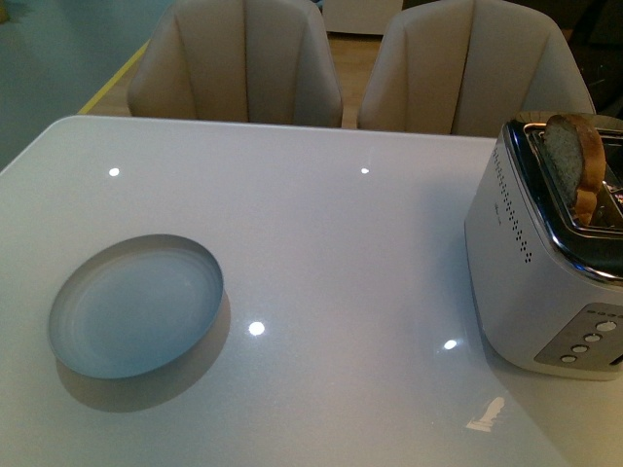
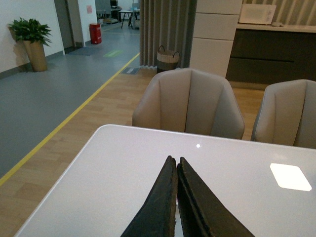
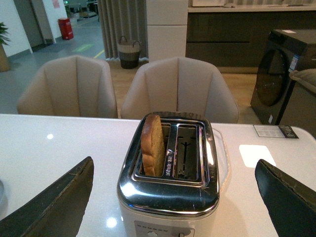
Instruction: Left arm holds plate, right arm toasts bread
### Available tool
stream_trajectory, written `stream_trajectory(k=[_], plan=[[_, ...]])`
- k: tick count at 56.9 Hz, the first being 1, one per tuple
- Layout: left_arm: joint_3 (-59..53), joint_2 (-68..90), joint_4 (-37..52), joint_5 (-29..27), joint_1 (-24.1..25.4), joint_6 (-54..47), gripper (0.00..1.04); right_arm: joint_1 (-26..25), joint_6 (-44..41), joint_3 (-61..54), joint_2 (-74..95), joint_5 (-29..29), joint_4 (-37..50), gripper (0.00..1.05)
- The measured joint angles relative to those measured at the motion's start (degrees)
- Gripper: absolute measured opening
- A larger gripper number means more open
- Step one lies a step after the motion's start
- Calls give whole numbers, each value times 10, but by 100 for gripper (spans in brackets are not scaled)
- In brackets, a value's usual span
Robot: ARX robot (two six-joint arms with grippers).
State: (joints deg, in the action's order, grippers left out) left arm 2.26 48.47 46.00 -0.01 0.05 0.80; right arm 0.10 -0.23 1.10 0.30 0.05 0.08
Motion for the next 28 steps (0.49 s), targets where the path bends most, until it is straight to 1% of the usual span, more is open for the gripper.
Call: stream_trajectory(k=[28], plan=[[-15,-196,-175,0,0,-1,3,0,0,0,0,0,0,96]])
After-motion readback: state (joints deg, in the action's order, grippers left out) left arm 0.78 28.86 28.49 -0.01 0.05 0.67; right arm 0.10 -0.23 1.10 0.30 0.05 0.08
